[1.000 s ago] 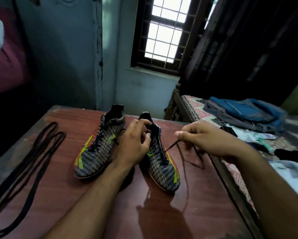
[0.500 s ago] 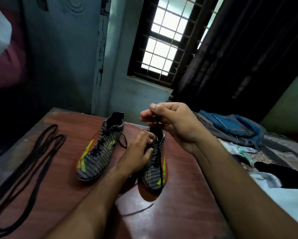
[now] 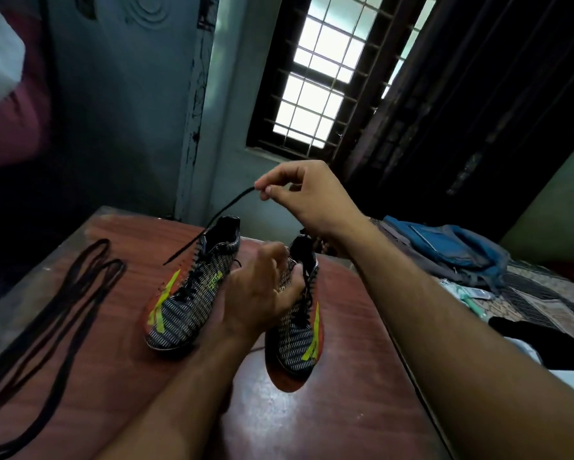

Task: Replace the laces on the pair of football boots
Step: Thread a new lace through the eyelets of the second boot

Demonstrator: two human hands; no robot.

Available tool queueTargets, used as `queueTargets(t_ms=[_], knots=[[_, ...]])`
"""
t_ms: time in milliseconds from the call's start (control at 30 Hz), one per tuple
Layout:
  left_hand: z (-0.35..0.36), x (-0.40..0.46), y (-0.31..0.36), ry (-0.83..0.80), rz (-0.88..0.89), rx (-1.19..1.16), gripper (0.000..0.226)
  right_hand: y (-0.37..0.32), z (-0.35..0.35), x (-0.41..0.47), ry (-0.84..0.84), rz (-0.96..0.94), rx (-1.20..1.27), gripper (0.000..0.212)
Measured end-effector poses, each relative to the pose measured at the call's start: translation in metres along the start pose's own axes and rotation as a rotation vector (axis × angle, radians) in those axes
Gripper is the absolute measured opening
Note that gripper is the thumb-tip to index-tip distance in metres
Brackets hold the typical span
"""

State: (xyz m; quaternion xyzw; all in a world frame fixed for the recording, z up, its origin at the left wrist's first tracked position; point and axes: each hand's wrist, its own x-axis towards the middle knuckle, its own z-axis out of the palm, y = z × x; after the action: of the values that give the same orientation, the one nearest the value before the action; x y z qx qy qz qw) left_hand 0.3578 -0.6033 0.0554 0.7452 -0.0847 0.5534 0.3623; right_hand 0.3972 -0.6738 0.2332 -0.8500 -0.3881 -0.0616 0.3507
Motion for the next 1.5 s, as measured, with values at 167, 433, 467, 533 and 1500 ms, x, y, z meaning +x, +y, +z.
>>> queueTargets(t_ms=[167,433,467,533,1500], knots=[[-0.005,0.014,-0.023,0.121,-0.111,0.062,0.057,0.013,0.001,-0.014,-0.16,0.004,-0.253,0.012],[0.001,0.008,-0.04,-0.092,-0.166,0.191,0.032,0.026,-0.014,-0.048,0.052,0.208,0.322,0.015],[0.003,0.007,-0.04,-0.138,-0.196,0.201,0.031,0.025,-0.013,-0.052,0.059,0.243,0.453,0.015],[0.008,0.005,-0.043,-0.223,-0.262,0.181,0.028,0.022,-0.009,-0.058,0.05,0.279,0.637,0.014],[0.014,-0.006,-0.049,-0.604,-0.531,-0.177,0.014,0.151,0.031,-0.08,-0.166,0.158,-0.319,0.01]])
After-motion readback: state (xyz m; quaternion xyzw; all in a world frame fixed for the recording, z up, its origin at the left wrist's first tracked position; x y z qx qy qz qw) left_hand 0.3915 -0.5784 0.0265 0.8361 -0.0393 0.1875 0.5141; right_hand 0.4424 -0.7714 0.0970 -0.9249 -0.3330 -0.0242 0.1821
